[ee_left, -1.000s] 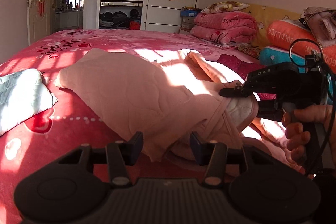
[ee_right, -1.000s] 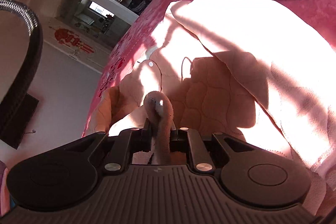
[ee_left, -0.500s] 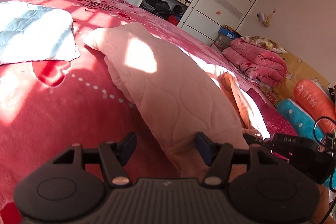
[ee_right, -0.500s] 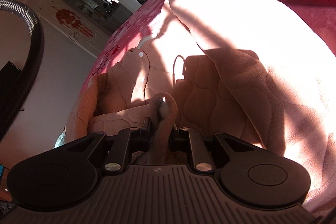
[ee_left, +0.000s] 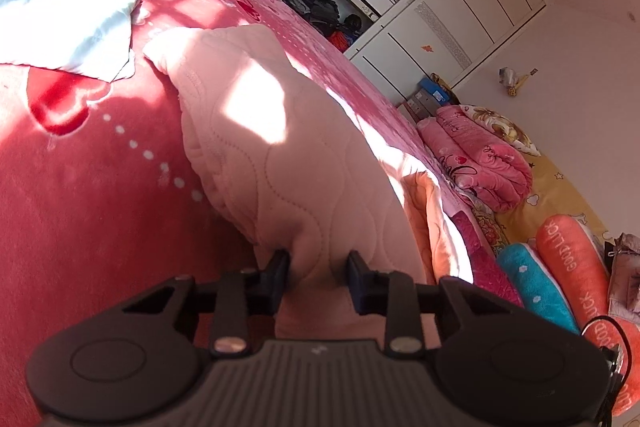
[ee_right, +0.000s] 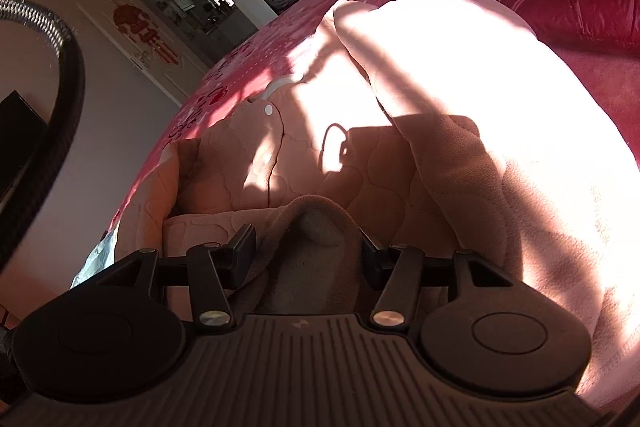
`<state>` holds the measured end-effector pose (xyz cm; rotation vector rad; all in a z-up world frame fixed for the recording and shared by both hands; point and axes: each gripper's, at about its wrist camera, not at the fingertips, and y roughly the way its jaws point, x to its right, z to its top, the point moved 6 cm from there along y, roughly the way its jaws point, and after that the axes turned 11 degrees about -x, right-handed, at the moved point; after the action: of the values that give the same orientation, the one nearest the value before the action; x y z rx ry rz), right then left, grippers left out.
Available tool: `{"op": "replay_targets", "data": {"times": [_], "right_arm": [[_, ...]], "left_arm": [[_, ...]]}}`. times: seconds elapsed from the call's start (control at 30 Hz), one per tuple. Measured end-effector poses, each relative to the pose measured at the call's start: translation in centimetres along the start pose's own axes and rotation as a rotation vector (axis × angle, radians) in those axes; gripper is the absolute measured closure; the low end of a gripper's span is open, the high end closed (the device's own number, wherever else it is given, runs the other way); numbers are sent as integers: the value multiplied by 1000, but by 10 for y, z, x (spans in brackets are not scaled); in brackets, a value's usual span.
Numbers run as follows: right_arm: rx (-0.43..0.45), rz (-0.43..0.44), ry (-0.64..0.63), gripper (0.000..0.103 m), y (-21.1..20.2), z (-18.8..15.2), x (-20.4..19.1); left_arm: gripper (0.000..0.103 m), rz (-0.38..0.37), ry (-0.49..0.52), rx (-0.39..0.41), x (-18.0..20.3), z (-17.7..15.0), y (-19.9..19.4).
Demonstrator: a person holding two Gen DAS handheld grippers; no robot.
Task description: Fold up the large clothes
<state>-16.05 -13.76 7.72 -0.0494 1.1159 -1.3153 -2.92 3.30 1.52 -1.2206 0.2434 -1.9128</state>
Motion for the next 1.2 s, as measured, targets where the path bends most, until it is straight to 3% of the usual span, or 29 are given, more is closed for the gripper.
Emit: {"op": "replay_targets", "data": {"times": [0.13,0.3,0.47,0.77,0.9,1.07,1.2], "right_arm": [[19,-20,-43,24,1,2,-3],[43,-36,-98,10,2,6,-6],[20,-41,-124,8,13,5,-7],[-107,-31,-274,7,48,-14,-28],[-137,-47,-346,3,59,-22,-36],[-141,-70,-367,3,70,-21,-34],[-135,-75,-366,3,70,-19,-32]], "left_arm": [[81,-23,4,37,7,14,-15],[86,-71,-20,139,4,49,-53],[87,-75,-50,277,-16,94,-98],[87,204,-97,438,-107,163,-155],[86,327,-158,447,-152,180,-167],[86,454,-166,435,-185,178,-179],[56,505,-161,438,-190,166,-195]]}}
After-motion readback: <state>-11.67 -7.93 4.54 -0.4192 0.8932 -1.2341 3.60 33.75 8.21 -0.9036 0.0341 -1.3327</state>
